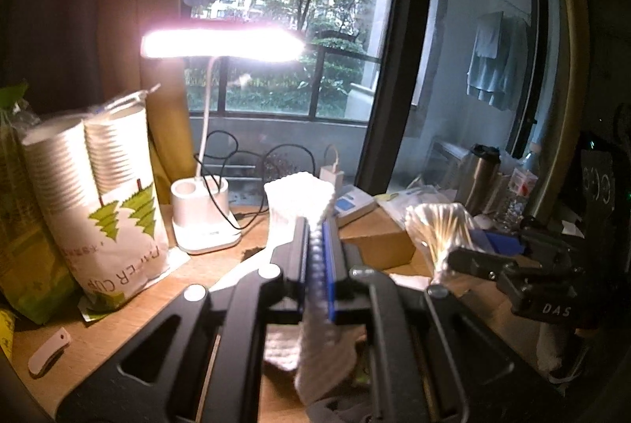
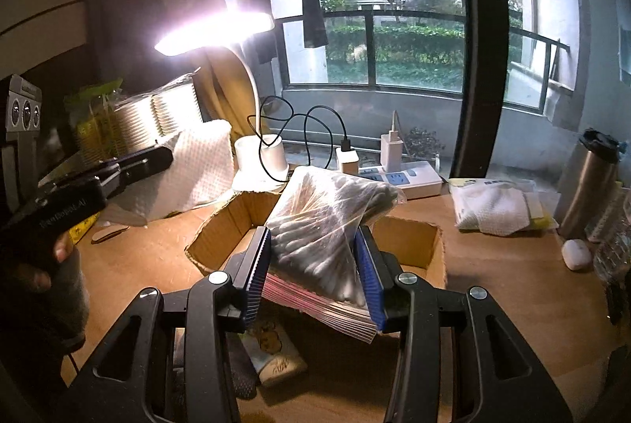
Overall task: Organize soft objects
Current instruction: 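Carry the towel and swab bag over the cardboard box with both grippers, then lower both items into the box and open both grippers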
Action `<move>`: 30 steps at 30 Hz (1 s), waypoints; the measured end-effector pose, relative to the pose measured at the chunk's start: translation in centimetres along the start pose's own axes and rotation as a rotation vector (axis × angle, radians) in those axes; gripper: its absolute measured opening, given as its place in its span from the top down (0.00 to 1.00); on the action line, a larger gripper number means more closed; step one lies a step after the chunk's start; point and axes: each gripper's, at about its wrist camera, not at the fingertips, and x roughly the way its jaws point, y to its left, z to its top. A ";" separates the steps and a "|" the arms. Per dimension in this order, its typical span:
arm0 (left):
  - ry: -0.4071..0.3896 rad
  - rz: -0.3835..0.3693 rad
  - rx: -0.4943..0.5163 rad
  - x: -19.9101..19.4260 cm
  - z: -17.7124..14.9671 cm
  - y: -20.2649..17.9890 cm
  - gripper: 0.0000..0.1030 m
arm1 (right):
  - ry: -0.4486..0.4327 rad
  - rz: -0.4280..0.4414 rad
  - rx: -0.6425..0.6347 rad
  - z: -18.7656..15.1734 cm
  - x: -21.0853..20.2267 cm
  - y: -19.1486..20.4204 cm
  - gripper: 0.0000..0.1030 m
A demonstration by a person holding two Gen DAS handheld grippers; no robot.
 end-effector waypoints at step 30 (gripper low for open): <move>0.131 0.059 -0.098 5.8 -2.8 3.0 0.31 | 0.097 0.110 0.035 -0.2 8.8 1.5 0.56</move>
